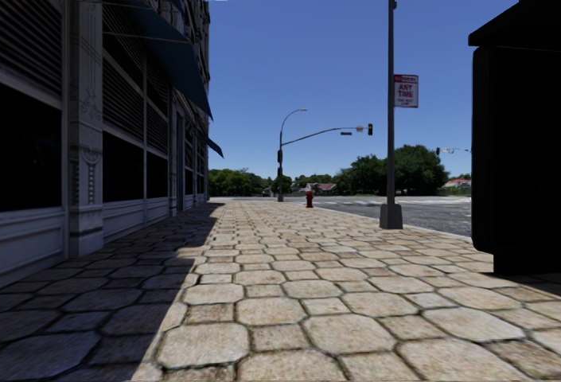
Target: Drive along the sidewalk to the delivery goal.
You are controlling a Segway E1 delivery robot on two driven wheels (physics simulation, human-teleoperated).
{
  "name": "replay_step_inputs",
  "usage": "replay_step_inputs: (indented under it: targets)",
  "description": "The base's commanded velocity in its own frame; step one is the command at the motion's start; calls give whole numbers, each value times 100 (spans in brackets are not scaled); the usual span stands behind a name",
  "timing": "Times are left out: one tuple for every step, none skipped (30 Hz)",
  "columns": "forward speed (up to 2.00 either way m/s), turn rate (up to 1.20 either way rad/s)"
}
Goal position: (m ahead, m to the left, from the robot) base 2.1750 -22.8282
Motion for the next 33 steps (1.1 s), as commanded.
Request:
replay_step_inputs:
  targets:
    - [200, 45]
    - [200, 45]
    - [200, 45]
    - [200, 0]
    - [200, 0]
    - [200, 0]
    - [200, 0]
    - [200, 0]
    - [200, 0]
    - [200, 0]
    - [200, 0]
    - [200, 0]
    - [200, 0]
    - [200, 0]
    - [200, 0]
    - [200, 0]
    - [200, 0]
    - [200, 0]
    - [200, 0]
    - [200, 0]
    - [200, 0]
    - [200, 0]
    - [200, 0]
    - [200, 0]
    - [200, 0]
    - [200, 0]
    - [200, 0]
    - [200, 0]
    - [200, 0]
    - [200, 0]
    - [200, 0]
    - [200, 0]
    - [200, 0]
